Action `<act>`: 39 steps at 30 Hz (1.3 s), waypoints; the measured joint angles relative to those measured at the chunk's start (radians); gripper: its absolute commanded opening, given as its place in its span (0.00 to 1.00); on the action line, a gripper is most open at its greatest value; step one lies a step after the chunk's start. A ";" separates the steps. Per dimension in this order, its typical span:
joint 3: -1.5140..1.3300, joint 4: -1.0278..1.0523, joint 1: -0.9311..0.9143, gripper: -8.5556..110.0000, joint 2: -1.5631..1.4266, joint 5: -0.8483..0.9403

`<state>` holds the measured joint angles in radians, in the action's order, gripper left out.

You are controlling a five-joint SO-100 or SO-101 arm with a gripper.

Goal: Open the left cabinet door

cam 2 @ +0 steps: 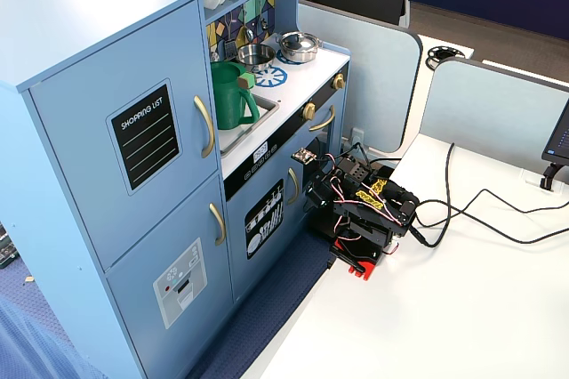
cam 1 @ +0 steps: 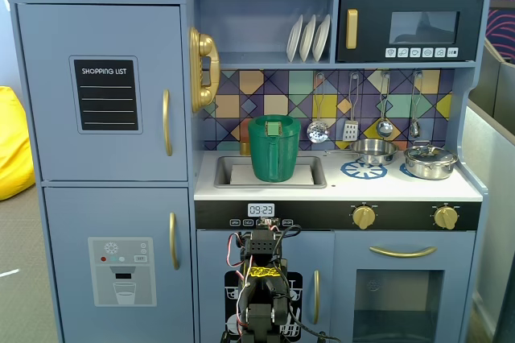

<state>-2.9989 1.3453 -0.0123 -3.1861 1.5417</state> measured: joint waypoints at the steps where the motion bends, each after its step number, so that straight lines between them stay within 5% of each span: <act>1: 0.000 0.000 0.000 0.08 0.000 0.000; 23: 0.003 -0.008 -0.046 0.12 0.000 -0.066; 39: 0.377 -0.396 0.275 0.16 0.290 -0.173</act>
<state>-2.6216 0.9495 0.2623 -2.8962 1.3683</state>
